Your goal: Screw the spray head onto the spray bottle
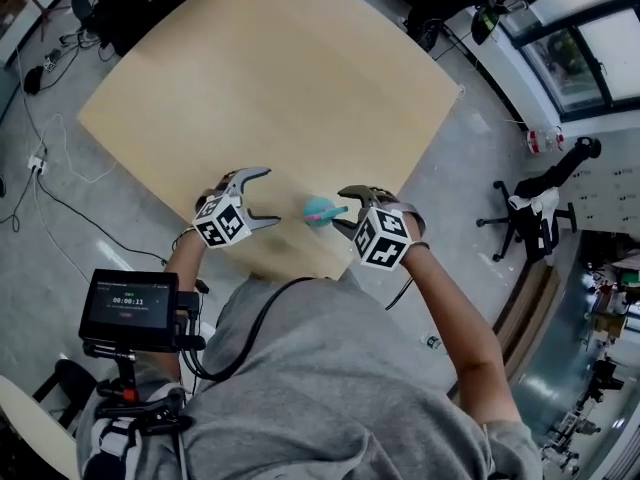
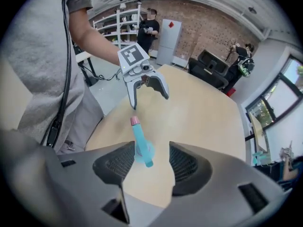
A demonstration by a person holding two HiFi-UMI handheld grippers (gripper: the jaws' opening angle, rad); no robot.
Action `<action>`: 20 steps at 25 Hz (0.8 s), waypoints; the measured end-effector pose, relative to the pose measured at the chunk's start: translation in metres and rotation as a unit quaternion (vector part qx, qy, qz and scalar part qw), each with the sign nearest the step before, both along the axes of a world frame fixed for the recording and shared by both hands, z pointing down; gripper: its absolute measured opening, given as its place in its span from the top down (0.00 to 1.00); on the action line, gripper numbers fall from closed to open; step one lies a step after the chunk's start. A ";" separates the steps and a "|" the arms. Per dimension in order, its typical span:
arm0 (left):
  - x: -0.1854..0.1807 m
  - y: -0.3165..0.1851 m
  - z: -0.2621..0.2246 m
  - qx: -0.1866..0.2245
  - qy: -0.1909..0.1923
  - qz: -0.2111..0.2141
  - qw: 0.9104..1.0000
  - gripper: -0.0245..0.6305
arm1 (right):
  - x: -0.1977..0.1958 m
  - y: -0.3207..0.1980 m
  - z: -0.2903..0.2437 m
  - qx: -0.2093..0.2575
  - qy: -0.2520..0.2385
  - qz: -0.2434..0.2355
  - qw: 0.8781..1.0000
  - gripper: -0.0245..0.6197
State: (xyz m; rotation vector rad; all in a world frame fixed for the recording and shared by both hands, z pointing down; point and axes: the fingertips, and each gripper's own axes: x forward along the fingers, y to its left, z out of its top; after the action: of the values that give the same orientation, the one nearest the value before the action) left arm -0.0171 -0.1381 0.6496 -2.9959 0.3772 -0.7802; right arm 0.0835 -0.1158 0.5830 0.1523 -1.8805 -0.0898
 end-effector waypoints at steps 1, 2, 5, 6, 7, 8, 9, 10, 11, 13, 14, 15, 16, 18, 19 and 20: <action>-0.013 -0.016 -0.010 0.011 0.004 -0.033 0.999 0.25 | 0.005 -0.005 -0.005 0.005 -0.011 0.015 1.000 0.63; -0.027 -0.031 -0.021 0.024 0.011 -0.068 0.997 0.26 | 0.011 -0.010 -0.010 0.010 -0.022 0.031 0.999 0.63; -0.069 -0.067 -0.070 0.054 0.056 -0.173 0.982 0.85 | 0.026 -0.018 -0.030 0.026 -0.066 0.088 0.994 0.63; -0.080 -0.075 -0.088 0.055 0.079 -0.204 0.974 0.96 | 0.030 -0.021 -0.041 0.035 -0.087 0.113 0.989 0.63; -0.089 -0.079 -0.104 0.054 0.099 -0.228 0.967 0.96 | 0.034 -0.023 -0.054 0.046 -0.111 0.140 0.983 0.63; -0.094 -0.080 -0.120 0.057 0.114 -0.244 0.961 0.96 | 0.038 -0.024 -0.069 0.061 -0.136 0.170 0.974 0.63; -0.097 -0.079 -0.133 0.062 0.124 -0.256 0.957 0.96 | 0.043 -0.024 -0.085 0.076 -0.162 0.202 0.963 0.64; -0.098 -0.077 -0.145 0.067 0.134 -0.265 0.953 0.96 | 0.048 -0.024 -0.101 0.090 -0.191 0.234 0.949 0.64; -0.098 -0.075 -0.156 0.068 0.146 -0.272 0.949 0.96 | 0.053 -0.023 -0.116 0.101 -0.225 0.268 0.931 0.64; -0.096 -0.072 -0.172 0.058 0.172 -0.283 0.942 0.96 | 0.060 -0.022 -0.146 0.110 -0.304 0.327 0.888 0.90; -0.094 -0.072 -0.178 0.051 0.184 -0.286 0.939 0.96 | 0.060 -0.021 -0.160 0.108 -0.344 0.347 0.866 0.95; -0.093 -0.073 -0.184 0.044 0.195 -0.286 0.937 0.96 | 0.057 -0.020 -0.171 0.104 -0.378 0.359 0.847 0.95; -0.091 -0.073 -0.190 0.038 0.206 -0.284 0.936 0.96 | 0.053 -0.019 -0.181 0.104 -0.405 0.364 0.833 0.95; -0.076 -0.065 -0.205 0.034 0.223 -0.271 0.936 0.96 | 0.053 -0.010 -0.198 0.118 -0.437 0.360 0.816 0.95; -0.060 -0.050 -0.214 0.037 0.227 -0.260 0.938 0.96 | 0.061 0.004 -0.207 0.127 -0.451 0.355 0.809 0.95; -0.039 -0.026 -0.225 0.045 0.227 -0.250 0.940 0.96 | 0.074 0.025 -0.218 0.135 -0.465 0.350 0.802 0.95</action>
State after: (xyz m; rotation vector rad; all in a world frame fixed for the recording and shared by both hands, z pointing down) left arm -0.0563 -0.1644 0.4245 -2.9884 1.1825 -0.0462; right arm 0.1580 -0.0906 0.3647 1.2774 -2.6351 0.2833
